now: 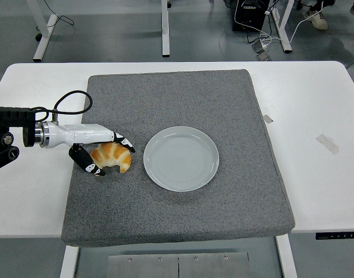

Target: Place the bread on the plate

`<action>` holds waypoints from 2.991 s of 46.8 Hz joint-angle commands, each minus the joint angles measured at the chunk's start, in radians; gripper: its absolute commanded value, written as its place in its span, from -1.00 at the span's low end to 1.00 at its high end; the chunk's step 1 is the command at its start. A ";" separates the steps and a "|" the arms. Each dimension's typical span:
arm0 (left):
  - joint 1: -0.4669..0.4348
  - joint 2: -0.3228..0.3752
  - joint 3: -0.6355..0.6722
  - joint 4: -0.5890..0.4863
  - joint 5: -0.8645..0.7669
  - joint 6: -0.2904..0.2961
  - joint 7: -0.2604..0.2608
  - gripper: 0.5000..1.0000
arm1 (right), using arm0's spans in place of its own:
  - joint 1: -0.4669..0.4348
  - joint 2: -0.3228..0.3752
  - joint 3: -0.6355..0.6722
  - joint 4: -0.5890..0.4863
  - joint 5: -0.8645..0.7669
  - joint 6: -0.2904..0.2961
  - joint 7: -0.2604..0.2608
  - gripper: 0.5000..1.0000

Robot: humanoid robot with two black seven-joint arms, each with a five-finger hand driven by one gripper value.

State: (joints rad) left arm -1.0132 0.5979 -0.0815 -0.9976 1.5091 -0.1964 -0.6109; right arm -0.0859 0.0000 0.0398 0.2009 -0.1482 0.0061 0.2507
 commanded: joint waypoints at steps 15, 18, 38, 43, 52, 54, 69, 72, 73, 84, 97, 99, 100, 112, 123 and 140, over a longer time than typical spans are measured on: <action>-0.031 -0.040 0.075 0.062 -0.001 0.072 0.000 -0.51 | 0.000 0.000 0.000 -0.002 -0.001 0.000 -0.001 1.00; -0.036 -0.043 0.075 0.067 -0.003 0.072 0.000 -0.57 | 0.000 0.000 0.000 -0.002 -0.001 0.000 0.001 1.00; -0.061 -0.056 0.072 0.085 -0.020 0.072 0.000 -0.90 | 0.000 0.000 0.000 0.000 -0.001 0.000 -0.001 1.00; -0.061 -0.059 0.072 0.086 -0.020 0.072 0.000 -0.90 | 0.000 0.000 0.000 -0.002 -0.001 0.000 0.001 1.00; -0.100 -0.063 0.072 0.085 -0.024 0.071 0.000 -0.90 | 0.000 0.000 0.000 0.000 -0.001 0.000 -0.001 1.00; -0.123 -0.069 0.072 0.085 -0.032 0.068 0.000 -0.90 | 0.000 0.000 0.000 0.000 -0.001 0.000 0.001 1.00; -0.314 -0.064 0.083 0.086 -0.135 -0.014 0.000 -0.90 | 0.001 0.000 0.002 0.002 -0.001 0.000 -0.001 1.00; -0.347 -0.063 0.085 0.086 -0.156 -0.034 0.000 -0.89 | 0.000 0.000 0.002 0.002 0.001 0.000 0.001 1.00; -0.357 -0.063 0.085 0.086 -0.162 -0.041 0.000 -0.89 | 0.000 0.000 0.000 0.002 -0.001 0.000 0.001 1.00; -0.446 -0.069 0.083 0.085 -0.175 -0.084 0.000 -0.89 | 0.000 0.000 0.002 0.002 -0.001 0.000 0.001 1.00; -0.505 -0.105 0.083 0.080 -0.190 -0.098 0.000 -0.89 | 0.000 0.000 0.003 0.002 -0.001 0.000 0.001 1.00; -0.512 -0.116 0.085 0.080 -0.191 -0.098 0.000 -0.89 | 0.000 0.000 0.003 0.002 0.001 0.000 0.001 1.00; -0.515 -0.122 0.085 0.080 -0.191 -0.098 0.000 -0.89 | 0.000 0.000 0.003 0.002 -0.001 0.000 -0.001 1.00; -0.525 -0.191 0.085 0.077 -0.191 -0.098 0.000 -0.89 | 0.001 0.000 0.003 0.002 0.001 0.000 -0.001 1.00; -0.519 -0.260 0.121 0.077 -0.191 -0.090 0.000 -0.89 | 0.002 0.000 0.000 0.000 -0.001 0.000 0.001 1.00; -0.493 -0.337 0.200 0.080 -0.185 -0.067 0.000 -0.89 | 0.001 0.000 0.000 0.000 -0.001 0.000 0.001 1.00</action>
State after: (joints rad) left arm -1.5133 0.2695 0.1058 -0.9188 1.3237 -0.2687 -0.6108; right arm -0.0850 0.0000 0.0398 0.2008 -0.1485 0.0061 0.2515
